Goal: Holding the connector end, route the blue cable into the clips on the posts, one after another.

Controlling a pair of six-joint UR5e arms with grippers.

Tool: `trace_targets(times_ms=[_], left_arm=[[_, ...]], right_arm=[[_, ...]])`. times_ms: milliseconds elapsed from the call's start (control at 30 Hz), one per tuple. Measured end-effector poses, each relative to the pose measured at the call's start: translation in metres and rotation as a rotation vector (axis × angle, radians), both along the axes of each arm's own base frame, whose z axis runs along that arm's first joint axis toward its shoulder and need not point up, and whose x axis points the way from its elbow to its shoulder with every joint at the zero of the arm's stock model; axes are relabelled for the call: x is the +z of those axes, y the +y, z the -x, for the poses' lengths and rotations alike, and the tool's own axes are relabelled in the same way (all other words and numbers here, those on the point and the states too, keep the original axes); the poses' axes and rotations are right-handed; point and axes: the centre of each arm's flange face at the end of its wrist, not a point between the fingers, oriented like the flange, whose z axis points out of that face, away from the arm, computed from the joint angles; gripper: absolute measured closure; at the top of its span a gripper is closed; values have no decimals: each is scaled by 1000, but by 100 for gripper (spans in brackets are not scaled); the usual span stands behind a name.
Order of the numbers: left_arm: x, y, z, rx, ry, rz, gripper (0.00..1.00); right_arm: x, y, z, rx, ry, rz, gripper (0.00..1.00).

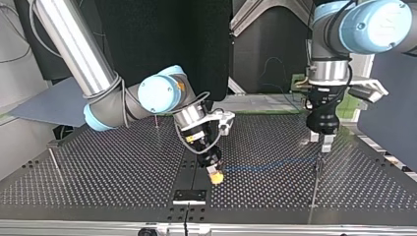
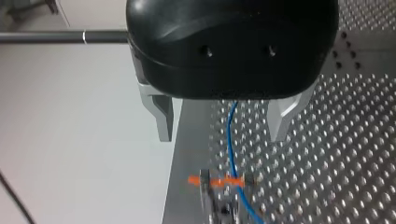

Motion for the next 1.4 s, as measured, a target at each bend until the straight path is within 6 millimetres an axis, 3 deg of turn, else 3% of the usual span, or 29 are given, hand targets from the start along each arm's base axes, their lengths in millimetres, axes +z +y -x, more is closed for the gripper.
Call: trace_targets(times_ms=[300, 633, 933, 1200, 1400], left_arm=[[-1, -14, -9, -61, 7, -24, 0], [21, -23, -17, -70, -9, -63, 0], [-2, -34, -30, -91, 55, -72, 0], [2, -35, -40, -80, 19, -50, 0], [-12, -39, -53, -71, 38, -49, 0]], right_arm=[[0, 2, -1, 3, 2, 2, 100], [2, 13, -9, 19, 5, 10, 100], [13, 21, -14, 30, 6, 18, 100], [13, 24, -16, 34, 9, 19, 100], [14, 25, -17, 35, 7, 18, 100]])
